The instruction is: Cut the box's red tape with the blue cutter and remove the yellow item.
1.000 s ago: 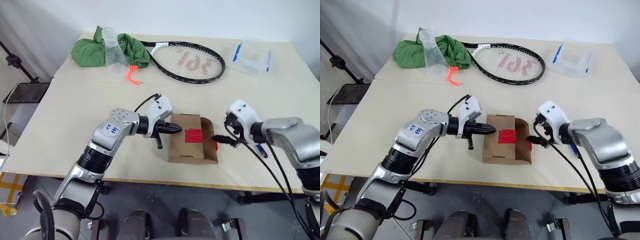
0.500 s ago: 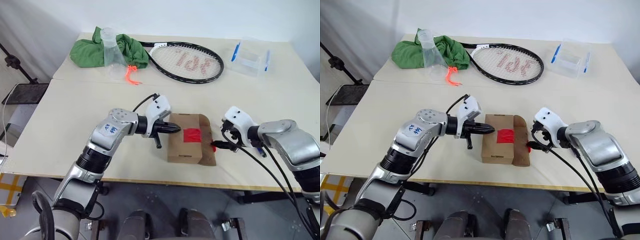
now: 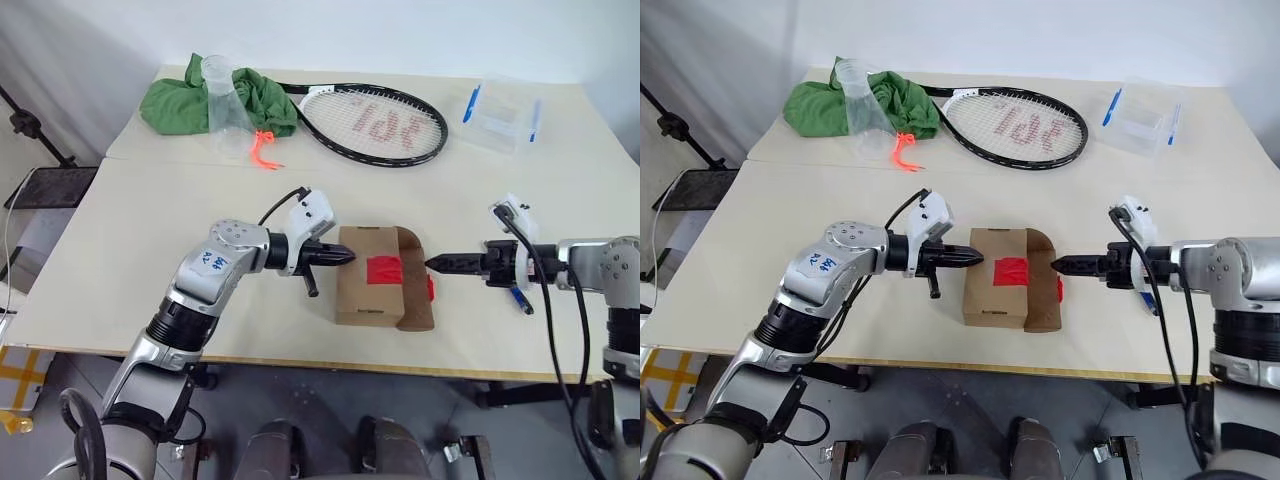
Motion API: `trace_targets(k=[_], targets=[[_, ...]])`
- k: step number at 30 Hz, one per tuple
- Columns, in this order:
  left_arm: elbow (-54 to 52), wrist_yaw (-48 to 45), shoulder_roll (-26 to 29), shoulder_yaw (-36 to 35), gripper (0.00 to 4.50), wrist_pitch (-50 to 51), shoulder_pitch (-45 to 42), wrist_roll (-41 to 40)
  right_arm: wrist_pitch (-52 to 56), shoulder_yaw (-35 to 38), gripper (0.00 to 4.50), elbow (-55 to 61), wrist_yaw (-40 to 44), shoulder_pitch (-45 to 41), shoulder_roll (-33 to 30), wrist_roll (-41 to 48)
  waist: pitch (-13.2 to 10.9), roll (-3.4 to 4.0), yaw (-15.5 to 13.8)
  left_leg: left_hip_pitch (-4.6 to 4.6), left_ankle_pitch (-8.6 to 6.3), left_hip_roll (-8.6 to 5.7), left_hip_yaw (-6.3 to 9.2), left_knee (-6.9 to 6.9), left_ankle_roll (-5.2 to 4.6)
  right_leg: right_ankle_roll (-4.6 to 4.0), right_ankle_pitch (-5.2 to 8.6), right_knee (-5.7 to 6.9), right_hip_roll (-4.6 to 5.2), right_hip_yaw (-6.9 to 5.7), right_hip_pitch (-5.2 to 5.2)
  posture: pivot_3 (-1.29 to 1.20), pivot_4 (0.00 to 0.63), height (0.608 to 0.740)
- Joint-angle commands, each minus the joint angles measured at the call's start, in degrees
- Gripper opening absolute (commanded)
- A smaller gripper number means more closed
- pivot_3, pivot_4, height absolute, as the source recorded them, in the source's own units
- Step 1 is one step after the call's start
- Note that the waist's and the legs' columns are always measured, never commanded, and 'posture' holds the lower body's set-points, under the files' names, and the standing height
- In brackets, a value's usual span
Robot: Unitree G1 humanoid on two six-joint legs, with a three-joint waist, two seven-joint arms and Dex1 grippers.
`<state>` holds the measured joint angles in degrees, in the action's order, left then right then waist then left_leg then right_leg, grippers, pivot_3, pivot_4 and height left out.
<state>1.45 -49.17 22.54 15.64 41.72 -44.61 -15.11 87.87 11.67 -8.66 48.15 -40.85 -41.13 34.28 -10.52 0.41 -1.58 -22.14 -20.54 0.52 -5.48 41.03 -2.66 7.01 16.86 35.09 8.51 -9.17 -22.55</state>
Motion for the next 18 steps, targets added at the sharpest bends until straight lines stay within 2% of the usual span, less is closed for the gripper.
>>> trace_targets(k=[1,12,15,18], targets=[[1.6,-0.2,-0.2,1.3,0.00,-0.3,-0.3,1.3,-0.5,-0.7,4.45,-3.7,-0.1,-1.7,1.2,1.0,0.0,0.00,0.0,0.00,0.00,-0.02,0.00,0.00,0.00,0.00,0.00,0.00,0.00,0.00,0.00,0.00,0.150,0.740],[2.5,-1.4,0.2,1.8,0.00,-1.4,-1.2,2.0,-10.1,-9.3,4.45,-15.7,5.4,-5.6,4.7,-0.6,0.0,0.00,0.5,0.07,0.01,0.01,-0.06,0.00,-0.01,0.00,0.00,0.05,-0.02,0.04,0.00,0.00,0.150,0.740],[2.1,-1.6,0.4,1.8,0.00,-1.3,-1.1,2.1,-10.6,-11.0,3.84,-15.9,6.2,-5.6,4.9,-1.0,0.0,0.00,0.8,0.08,0.01,0.05,-0.06,-0.01,0.00,0.00,0.00,0.05,-0.05,0.04,0.00,0.00,0.150,0.740],[2.1,-1.6,0.5,1.7,0.00,-1.4,-1.0,2.3,-10.3,-11.2,2.83,-15.9,6.2,-5.5,4.7,-1.0,0.0,0.00,1.1,0.08,0.01,0.05,-0.05,-0.03,0.01,0.00,0.00,0.05,-0.05,0.04,-0.01,0.00,0.150,0.740]])
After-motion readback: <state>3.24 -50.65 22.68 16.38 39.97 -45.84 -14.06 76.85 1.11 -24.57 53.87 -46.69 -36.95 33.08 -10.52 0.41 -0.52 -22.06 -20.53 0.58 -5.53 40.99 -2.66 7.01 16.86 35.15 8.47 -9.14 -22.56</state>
